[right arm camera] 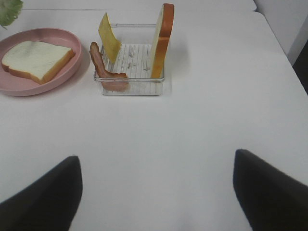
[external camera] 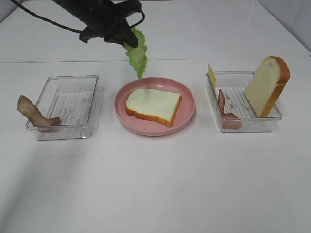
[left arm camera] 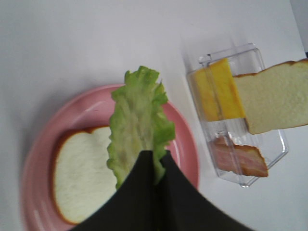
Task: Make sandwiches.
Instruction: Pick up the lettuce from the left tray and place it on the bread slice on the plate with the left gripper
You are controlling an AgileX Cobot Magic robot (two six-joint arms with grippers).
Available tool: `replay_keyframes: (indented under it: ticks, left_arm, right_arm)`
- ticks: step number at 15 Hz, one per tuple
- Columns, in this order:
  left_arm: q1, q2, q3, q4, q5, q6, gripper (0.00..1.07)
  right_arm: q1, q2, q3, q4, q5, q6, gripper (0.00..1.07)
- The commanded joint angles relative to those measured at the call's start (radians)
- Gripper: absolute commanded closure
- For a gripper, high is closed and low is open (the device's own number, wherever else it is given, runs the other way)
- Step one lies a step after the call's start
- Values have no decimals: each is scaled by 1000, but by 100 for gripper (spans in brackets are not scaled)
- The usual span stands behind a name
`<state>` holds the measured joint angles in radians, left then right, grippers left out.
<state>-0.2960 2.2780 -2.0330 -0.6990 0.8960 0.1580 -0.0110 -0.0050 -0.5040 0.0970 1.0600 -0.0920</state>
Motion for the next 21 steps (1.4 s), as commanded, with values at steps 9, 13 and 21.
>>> replay_keyframes:
  ticks: [9,13,21]
  left_arm:
    - [-184,126,0,-87,-66,61,107]
    - [-158,127,0,13,-58,53,107]
    - [-158,127,0,292,-40,-29,63]
  right_arm:
    - [-7,-17,0,-3,1,-12,27]
    - [-7,-17,0,-3,1,-12,27]
    - [-7,-17,0,-3,1,-12,27]
